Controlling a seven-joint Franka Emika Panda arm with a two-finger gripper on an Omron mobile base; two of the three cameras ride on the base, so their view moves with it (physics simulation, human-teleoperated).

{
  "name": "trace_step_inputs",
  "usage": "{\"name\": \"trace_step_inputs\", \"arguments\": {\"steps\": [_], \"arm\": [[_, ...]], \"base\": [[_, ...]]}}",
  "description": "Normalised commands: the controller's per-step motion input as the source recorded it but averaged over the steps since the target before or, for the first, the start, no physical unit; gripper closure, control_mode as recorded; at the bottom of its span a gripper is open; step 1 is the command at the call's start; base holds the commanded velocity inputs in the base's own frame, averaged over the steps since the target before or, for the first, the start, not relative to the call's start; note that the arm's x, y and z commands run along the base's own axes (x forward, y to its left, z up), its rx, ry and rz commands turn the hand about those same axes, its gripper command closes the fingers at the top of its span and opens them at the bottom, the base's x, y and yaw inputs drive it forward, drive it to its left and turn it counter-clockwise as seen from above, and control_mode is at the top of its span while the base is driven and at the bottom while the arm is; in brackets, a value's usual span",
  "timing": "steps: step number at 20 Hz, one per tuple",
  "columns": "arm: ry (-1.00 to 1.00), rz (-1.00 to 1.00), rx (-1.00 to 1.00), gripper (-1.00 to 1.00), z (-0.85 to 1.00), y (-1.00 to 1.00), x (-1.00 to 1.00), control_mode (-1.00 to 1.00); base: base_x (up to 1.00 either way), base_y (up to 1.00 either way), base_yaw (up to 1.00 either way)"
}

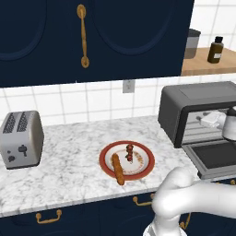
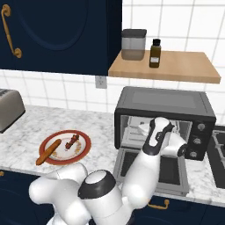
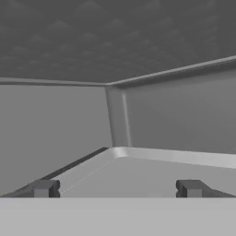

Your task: Pick up the kebab skewer and baguette bread, and place them inside the toaster oven. Close the toaster oven door and start by setting the timer.

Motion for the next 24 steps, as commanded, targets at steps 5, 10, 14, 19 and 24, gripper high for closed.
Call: {"name": "trace_step_inputs", "arguments": {"steps": [5,10,14,19,24], "arm": [[0.0,0.0,0.0,-1.0,-0.51,-0.12,-0.07,-1.0],[0.0,0.0,0.0,-1.0,-0.67,-0.06,-0.56,-1.0],[0.0,-0.01,0.0,-1.0,-0.55,-0.08,-0.89,-1.0],[0.09,-0.04,0.0,-1.0,-0.08,-0.16,-0.99,-1.0],[0.19,-0.05,0.0,-1.0,0.0,-0.2,-0.97,-1.0]], "base": [[0.0,0.0,0.0],[0.0,0.0,0.0],[0.0,0.0,0.0],[0.0,0.0,0.0],[0.0,0.0,0.0]]}}
